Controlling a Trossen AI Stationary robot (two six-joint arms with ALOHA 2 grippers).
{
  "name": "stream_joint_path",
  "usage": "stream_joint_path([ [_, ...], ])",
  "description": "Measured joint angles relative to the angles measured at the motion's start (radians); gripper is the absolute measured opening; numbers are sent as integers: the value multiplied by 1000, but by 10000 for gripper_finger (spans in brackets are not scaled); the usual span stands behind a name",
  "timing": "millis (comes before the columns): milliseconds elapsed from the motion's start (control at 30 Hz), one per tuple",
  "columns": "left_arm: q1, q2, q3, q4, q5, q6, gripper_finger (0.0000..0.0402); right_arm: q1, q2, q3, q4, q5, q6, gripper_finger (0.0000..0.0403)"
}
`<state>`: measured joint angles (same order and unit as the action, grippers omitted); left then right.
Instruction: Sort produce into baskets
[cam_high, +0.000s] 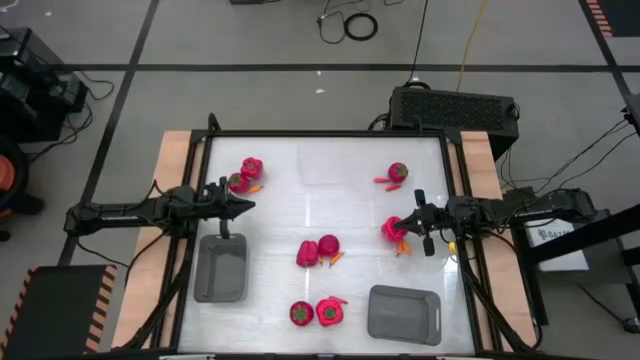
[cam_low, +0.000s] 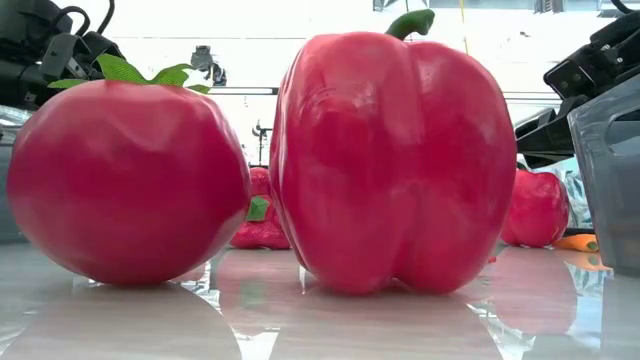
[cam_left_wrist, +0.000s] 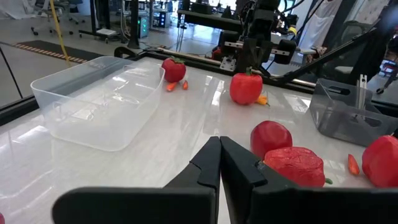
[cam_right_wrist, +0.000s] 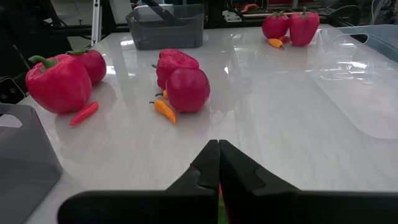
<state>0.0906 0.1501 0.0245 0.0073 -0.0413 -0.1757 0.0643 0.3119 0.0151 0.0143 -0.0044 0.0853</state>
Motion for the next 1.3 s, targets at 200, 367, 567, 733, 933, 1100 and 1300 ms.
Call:
stream_joint_path([
  [200,0,0,0,0,0,0,13,0,0,0,0,0,0,0],
  [367,0,0,0,0,0,0,13,0,0,0,0,0,0,0],
  [567,0,0,0,0,0,0,13,0,0,0,21,5,-74,0],
  [733,1,0,0,2,-61,1,13,0,0,0,19,5,-63,0],
  [933,1,0,0,4,-99,1,13,0,0,0,20,4,-57,0],
  [1100,1,0,0,5,-98,0,13,0,0,0,21,4,-45,0],
  [1300,1,0,0,6,-85,0,13,0,0,0,20,3,24,0],
])
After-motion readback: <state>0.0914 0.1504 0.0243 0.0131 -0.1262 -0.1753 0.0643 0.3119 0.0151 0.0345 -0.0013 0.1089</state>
